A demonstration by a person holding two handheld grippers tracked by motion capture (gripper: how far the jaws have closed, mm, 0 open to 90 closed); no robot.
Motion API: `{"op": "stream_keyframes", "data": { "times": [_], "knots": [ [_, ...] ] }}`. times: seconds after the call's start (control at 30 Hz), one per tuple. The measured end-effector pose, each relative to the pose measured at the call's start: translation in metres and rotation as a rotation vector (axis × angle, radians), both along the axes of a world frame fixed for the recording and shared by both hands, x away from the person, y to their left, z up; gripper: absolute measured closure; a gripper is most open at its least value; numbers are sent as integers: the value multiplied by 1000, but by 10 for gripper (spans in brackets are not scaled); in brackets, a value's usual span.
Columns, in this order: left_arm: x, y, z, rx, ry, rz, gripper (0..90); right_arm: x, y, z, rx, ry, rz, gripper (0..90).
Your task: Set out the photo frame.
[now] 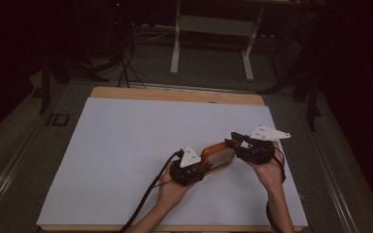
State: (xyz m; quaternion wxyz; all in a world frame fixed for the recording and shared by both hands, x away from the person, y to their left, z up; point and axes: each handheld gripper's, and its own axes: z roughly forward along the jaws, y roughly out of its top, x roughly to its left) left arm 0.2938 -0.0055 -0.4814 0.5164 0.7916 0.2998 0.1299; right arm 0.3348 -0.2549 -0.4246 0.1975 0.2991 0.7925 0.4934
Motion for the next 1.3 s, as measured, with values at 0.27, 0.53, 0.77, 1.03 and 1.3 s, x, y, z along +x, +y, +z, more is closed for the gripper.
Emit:
{"op": "stream_keyframes", "data": {
  "times": [0.27,0.53,0.77,1.03,1.3],
  "knots": [
    [14,13,33,46,-18,-75,697,-2,-8,3,54,10,73,578],
    [23,24,49,133,-14,-168,694,-4,0,0,47,9,220,521],
    [24,26,53,165,-25,-250,692,-1,7,-8,11,20,255,440],
    [34,24,57,167,-3,-348,674,-2,19,-9,-44,-8,319,408],
    [42,30,57,121,42,-358,617,-9,15,-8,-85,-41,372,606]
  ]
}}
